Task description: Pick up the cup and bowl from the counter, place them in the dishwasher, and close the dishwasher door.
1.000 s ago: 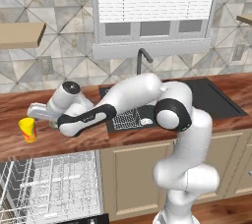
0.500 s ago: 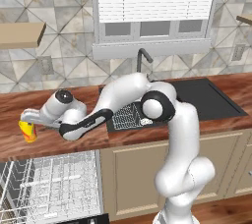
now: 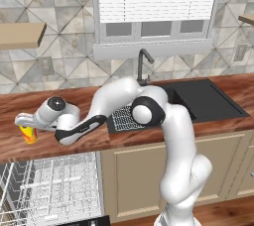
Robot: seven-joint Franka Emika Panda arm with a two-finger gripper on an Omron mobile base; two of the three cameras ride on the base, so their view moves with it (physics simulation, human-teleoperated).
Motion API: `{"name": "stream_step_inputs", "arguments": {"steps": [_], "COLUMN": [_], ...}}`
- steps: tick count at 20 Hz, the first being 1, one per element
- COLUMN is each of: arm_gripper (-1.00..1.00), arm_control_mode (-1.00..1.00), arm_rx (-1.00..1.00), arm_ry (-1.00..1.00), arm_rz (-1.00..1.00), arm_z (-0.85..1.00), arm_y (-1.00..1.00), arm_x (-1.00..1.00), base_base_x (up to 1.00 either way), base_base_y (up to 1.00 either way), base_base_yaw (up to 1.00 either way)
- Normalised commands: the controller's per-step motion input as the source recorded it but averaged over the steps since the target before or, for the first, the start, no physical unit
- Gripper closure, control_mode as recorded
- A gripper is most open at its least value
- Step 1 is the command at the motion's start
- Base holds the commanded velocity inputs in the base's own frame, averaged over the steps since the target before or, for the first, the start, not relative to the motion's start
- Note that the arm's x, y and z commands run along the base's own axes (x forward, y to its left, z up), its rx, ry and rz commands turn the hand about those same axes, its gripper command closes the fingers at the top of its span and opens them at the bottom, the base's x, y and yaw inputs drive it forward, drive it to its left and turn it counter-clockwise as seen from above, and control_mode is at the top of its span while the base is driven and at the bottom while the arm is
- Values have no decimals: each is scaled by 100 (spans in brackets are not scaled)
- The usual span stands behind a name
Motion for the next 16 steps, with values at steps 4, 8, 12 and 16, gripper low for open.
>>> {"name": "stream_step_inputs", "arguments": {"steps": [4, 8, 12, 16], "arm_gripper": [-100, -100, -100, -100], "arm_control_mode": [-100, -100, -100, -100], "arm_rx": [2, 8, 7, 1], "arm_ry": [0, 0, 0, 7], "arm_rz": [-1, -2, -1, 0], "arm_z": [0, 1, 0, -33], "arm_y": [0, 0, 0, 6], "arm_x": [28, 29, 33, 33], "base_base_x": [0, 0, 0, 0], "base_base_y": [0, 0, 0, 0], "base_base_yaw": [0, 0, 0, 0]}}
